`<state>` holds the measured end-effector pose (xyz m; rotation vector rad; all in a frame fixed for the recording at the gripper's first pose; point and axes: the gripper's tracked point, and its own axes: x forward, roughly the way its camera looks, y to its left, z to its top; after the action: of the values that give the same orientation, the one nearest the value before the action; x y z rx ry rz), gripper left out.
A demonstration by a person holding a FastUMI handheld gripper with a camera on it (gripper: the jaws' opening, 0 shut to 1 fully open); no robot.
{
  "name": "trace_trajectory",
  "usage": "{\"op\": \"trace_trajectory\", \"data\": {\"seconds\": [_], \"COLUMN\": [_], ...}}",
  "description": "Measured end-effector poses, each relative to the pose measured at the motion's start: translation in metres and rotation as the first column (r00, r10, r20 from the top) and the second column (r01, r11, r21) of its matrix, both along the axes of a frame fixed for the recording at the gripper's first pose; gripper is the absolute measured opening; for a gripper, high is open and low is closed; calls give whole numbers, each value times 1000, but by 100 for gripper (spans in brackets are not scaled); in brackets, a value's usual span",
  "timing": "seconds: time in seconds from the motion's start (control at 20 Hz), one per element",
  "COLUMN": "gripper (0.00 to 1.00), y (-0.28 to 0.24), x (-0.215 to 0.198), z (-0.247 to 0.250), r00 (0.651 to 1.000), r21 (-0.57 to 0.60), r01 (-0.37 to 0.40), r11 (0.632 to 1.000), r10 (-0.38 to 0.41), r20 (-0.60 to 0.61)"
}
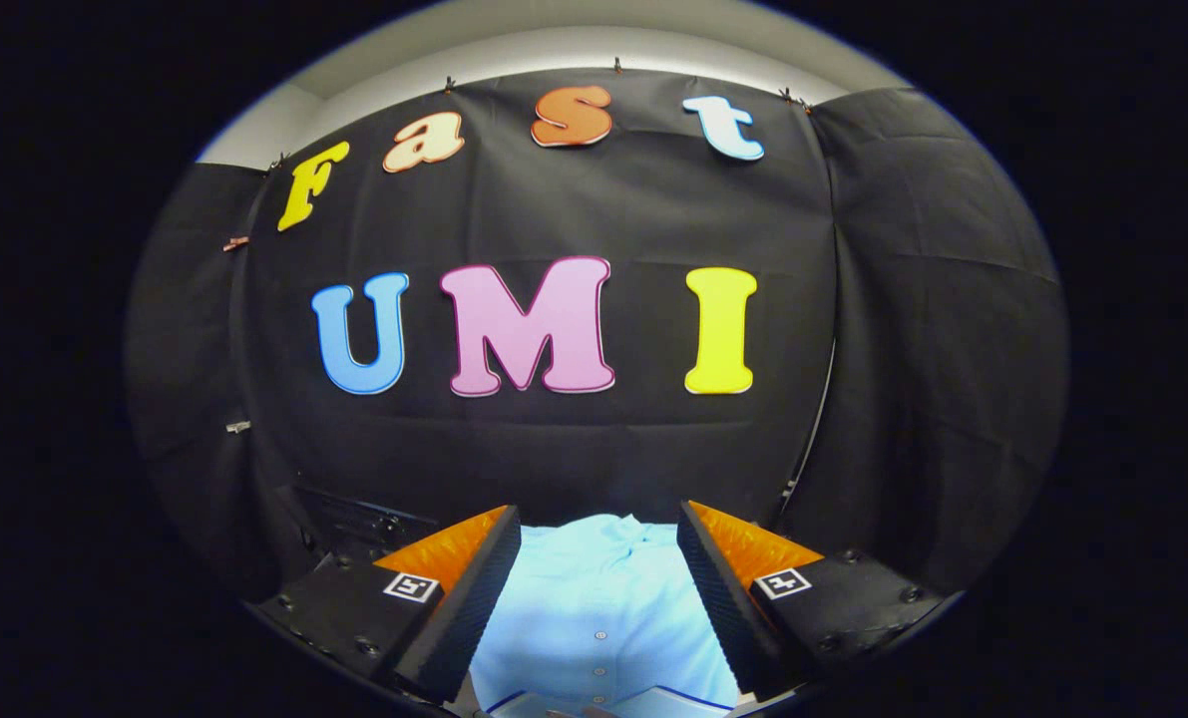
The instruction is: Put the clothes into the washing machine and then close the washing machine lid.
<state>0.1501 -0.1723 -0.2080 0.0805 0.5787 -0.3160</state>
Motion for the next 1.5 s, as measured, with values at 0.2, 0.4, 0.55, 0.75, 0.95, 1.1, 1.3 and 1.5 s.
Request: {"op": "trace_trajectory", "data": {"seconds": [0.2,0.4,0.55,0.75,0.95,1.1,1.3,1.5], "gripper": [99,99,99,99,99,100,99,84], "y": [-8,-13,-14,-15,-15,-13,-14,-12], "x": [-2,-1,-3,-11,-15,-18,-19,-18], "z": [-49,-88,-117,-140,-149,-158,-161,-165], "r00": [994,980,960,942,924,908,896,888], "r21": [31,52,68,92,93,103,95,94], "r01": [18,31,39,53,66,71,74,60], "r11": [999,998,997,994,993,992,993,994], "r10": [-15,-20,-19,-19,-26,-21,-24,-10], "r20": [-111,-197,-278,-336,-382,-419,-443,-461]}}
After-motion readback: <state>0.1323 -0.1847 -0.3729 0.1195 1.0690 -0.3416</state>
